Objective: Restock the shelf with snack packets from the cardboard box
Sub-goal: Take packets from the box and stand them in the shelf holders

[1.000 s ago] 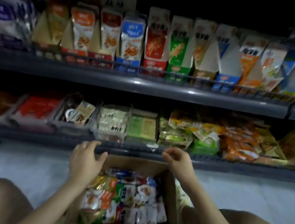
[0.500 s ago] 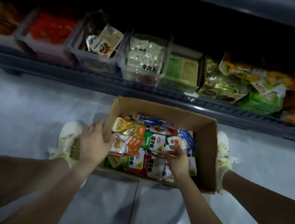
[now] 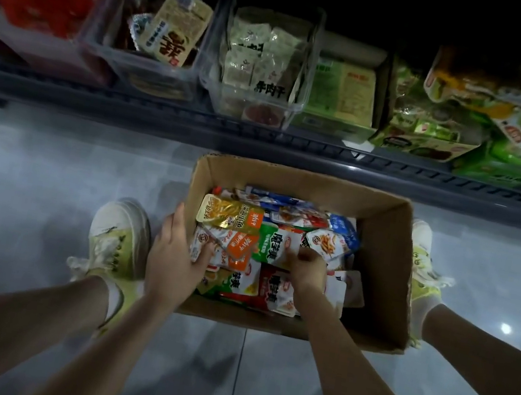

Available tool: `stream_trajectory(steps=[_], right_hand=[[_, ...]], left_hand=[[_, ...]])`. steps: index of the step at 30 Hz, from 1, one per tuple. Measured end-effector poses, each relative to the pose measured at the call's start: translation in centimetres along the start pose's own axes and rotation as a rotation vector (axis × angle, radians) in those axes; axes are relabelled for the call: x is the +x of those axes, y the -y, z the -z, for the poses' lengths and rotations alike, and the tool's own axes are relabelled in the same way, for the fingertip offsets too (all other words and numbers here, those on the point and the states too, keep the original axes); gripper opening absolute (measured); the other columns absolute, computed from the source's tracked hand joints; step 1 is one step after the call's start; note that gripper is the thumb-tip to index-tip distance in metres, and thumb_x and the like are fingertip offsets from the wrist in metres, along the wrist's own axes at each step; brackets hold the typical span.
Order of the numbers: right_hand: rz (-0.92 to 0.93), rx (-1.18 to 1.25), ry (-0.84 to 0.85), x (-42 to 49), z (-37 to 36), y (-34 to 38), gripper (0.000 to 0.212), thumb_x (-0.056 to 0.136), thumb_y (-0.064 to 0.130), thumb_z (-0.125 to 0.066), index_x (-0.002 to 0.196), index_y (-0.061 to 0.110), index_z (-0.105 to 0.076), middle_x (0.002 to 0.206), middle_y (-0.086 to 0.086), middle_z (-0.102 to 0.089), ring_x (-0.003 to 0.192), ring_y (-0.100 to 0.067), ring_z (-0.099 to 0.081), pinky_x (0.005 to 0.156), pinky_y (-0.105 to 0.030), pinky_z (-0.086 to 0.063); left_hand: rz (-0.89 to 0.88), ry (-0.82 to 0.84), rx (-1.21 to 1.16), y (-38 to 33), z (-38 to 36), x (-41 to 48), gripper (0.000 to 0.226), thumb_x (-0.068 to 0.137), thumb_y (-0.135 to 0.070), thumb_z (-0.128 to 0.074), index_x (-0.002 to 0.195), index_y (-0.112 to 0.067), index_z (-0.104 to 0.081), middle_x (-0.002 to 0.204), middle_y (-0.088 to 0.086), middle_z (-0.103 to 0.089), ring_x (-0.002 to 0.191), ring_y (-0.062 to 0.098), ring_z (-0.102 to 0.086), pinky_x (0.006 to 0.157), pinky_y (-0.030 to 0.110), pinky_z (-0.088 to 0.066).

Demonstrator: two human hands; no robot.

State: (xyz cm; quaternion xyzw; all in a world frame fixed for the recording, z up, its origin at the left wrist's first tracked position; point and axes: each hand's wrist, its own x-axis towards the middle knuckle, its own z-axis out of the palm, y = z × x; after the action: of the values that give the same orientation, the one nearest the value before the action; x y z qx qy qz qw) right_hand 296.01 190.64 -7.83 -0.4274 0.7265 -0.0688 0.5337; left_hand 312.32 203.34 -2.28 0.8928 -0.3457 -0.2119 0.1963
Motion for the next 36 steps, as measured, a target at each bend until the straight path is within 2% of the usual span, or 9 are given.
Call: stream_trajectory(steps=[3,5,8,11,17,19,26,32,36], right_hand=[[0.072,0.235,-0.005,-0.9,2.4,0.1,0.009,0.097,0.024,-0.054,0.099,0.017,-0.059,0.092,-0.001,-0.066,0.085,-0.019,-0.065,0.073,-0.043,-0.058],[0.112,0.395,-0.005,-2.2,5.2,0.4,0.009,0.098,0.016,-0.051,0.106,0.012,-0.054,0.097,-0.007,-0.065,0.085,-0.020,-0.067,0.062,-0.034,-0.060],[0.260,0.382,-0.021,-4.0,9.2,0.9,0.006,0.098,0.009,-0.050,0.094,0.009,-0.054,0.088,-0.009,-0.065,0.074,-0.015,-0.066,0.051,-0.022,-0.054],[0.299,0.378,0.110,-5.5,10.6,1.5,0.008,0.096,0.007,-0.053,0.089,0.009,-0.058,0.087,-0.011,-0.067,0.072,-0.017,-0.066,0.052,-0.024,-0.055],[0.248,0.388,0.556,-8.9,7.0,3.5,0.011,0.094,0.003,-0.054,0.103,0.001,-0.060,0.079,-0.005,-0.070,0.061,-0.016,-0.067,0.054,-0.026,-0.057],[0.200,0.433,0.635,-9.4,5.6,3.7,0.015,0.094,0.005,-0.055,0.107,0.001,-0.062,0.086,-0.009,-0.072,0.069,-0.019,-0.069,0.058,-0.027,-0.059],[0.066,0.260,0.306,-5.0,1.3,1.3,0.024,0.092,0.007,-0.058,0.116,0.006,-0.059,0.105,-0.013,-0.067,0.091,-0.025,-0.066,0.074,-0.034,-0.057],[-0.003,0.203,0.220,-2.6,-2.9,1.0,0.042,0.087,-0.007,-0.058,0.127,0.004,-0.051,0.110,-0.009,-0.064,0.105,-0.032,-0.062,0.091,-0.045,-0.053],[-0.061,0.155,0.160,-1.9,-5.2,1.6,0.039,0.092,0.003,-0.059,0.129,0.011,-0.050,0.123,-0.005,-0.059,0.116,-0.027,-0.056,0.079,-0.028,-0.053]], left_hand=[[0.019,0.027,-0.010,0.0,0.3,0.1,0.080,0.089,-0.041,-0.060,0.148,-0.005,-0.022,0.142,0.017,-0.042,0.124,0.035,-0.047,0.095,0.048,-0.043],[0.024,0.056,0.001,0.2,0.6,0.1,0.080,0.088,-0.039,-0.061,0.149,-0.007,-0.021,0.140,0.019,-0.043,0.123,0.037,-0.048,0.097,0.049,-0.043],[-0.016,-0.025,0.053,-0.5,1.8,0.0,0.073,0.086,-0.036,-0.064,0.144,-0.004,-0.033,0.130,0.023,-0.050,0.117,0.040,-0.050,0.098,0.049,-0.043],[-0.173,-0.118,0.058,-3.1,3.9,-0.9,0.060,0.089,-0.043,-0.058,0.134,-0.004,-0.050,0.129,0.019,-0.056,0.120,0.036,-0.051,0.100,0.043,-0.039],[-0.317,0.380,0.067,-6.8,5.6,-2.3,0.057,0.085,-0.052,-0.061,0.135,-0.029,-0.049,0.127,-0.003,-0.061,0.111,0.016,-0.058,0.089,0.029,-0.048],[-0.269,0.385,0.100,-6.3,5.9,-2.2,0.052,0.083,-0.042,-0.068,0.130,-0.027,-0.053,0.117,-0.002,-0.066,0.098,0.016,-0.061,0.079,0.029,-0.048],[0.138,-0.069,-0.274,0.2,9.0,0.2,0.027,0.084,-0.021,-0.071,0.106,-0.010,-0.061,0.091,0.003,-0.066,0.074,0.018,-0.057,0.061,0.027,-0.038],[0.276,-0.141,-0.488,3.4,9.1,1.9,0.020,0.084,-0.020,-0.072,0.099,-0.017,-0.060,0.097,0.009,-0.068,0.086,0.030,-0.066,0.078,0.044,-0.054],[0.284,-0.132,-0.518,3.6,8.3,2.3,0.020,0.083,-0.020,-0.072,0.100,-0.016,-0.061,0.099,0.009,-0.069,0.089,0.032,-0.066,0.081,0.052,-0.054]])
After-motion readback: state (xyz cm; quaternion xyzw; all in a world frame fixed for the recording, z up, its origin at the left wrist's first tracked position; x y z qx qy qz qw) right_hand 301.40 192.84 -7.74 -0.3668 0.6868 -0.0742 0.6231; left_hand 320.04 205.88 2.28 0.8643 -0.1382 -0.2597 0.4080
